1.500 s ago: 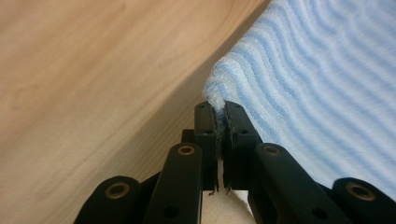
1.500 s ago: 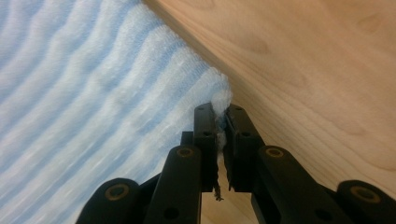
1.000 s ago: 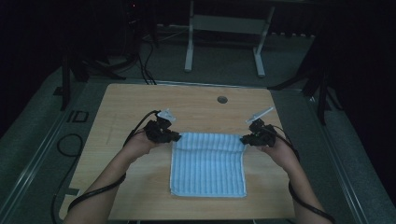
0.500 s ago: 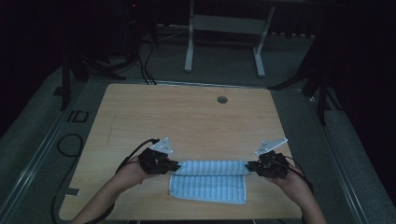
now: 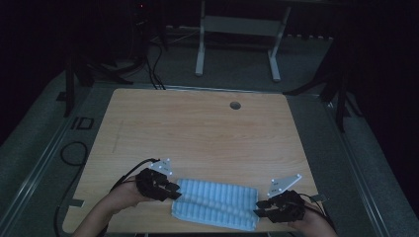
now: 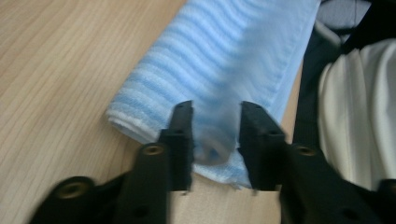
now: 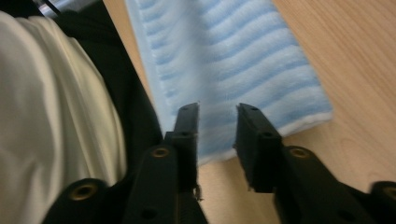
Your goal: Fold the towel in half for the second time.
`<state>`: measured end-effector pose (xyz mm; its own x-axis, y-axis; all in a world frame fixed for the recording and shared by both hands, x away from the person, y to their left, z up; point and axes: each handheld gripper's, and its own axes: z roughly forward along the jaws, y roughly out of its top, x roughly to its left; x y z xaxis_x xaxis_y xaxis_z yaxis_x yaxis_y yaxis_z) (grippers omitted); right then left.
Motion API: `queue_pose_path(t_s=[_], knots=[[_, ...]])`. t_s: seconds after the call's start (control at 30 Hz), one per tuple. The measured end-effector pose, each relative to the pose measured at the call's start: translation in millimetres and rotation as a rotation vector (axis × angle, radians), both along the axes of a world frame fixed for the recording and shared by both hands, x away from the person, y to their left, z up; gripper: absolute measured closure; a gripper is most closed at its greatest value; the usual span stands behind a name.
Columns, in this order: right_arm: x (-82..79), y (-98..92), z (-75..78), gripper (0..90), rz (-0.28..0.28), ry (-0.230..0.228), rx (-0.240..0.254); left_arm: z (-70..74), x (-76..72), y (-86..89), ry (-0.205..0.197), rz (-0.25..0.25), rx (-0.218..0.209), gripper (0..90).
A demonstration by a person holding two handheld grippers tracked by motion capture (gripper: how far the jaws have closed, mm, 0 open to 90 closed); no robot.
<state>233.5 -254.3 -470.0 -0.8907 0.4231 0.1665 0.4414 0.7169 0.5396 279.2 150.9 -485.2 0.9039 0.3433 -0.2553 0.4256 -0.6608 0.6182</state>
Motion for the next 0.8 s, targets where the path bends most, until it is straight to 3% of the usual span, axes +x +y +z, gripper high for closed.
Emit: queue_pose_path(t_s=[0.03,0.1,0.23,0.33,0.47,0.53,0.67,0.77,0.8], knots=[[0.5,-1.4,0.9,64.4,-0.013,0.007,0.013,2.4,0.8,1.2,-0.014,0.020,-0.012,59.3],[4.5,-2.2,1.7,63.4,-0.066,-0.032,-0.002,5.4,4.1,-0.3,-0.019,0.059,-0.018,59.0],[14.2,5.5,-4.3,58.9,-0.137,-0.048,-0.019,2.2,4.0,-13.9,-0.028,0.044,-0.022,54.8],[15.9,14.1,-11.9,57.5,-0.131,-0.047,-0.021,-6.3,2.8,-24.7,-0.019,0.028,-0.021,51.9],[14.1,21.6,-18.8,55.9,-0.107,-0.043,-0.052,-17.1,2.3,-34.3,-0.023,0.031,0.027,51.8],[11.8,23.4,-24.0,54.6,-0.098,-0.035,-0.057,-27.6,3.7,-39.5,-0.011,0.033,0.058,51.8],[13.8,23.7,-39.5,53.7,-0.115,-0.013,-0.098,-41.6,8.1,-40.0,0.023,0.053,0.079,51.8],[18.6,20.9,-52.1,53.6,-0.122,0.008,-0.115,-47.5,10.3,-37.7,0.045,0.065,0.058,51.8],[21.4,19.3,-54.2,54.0,-0.132,0.020,-0.101,-47.6,11.2,-37.2,0.043,0.068,0.057,51.8]])
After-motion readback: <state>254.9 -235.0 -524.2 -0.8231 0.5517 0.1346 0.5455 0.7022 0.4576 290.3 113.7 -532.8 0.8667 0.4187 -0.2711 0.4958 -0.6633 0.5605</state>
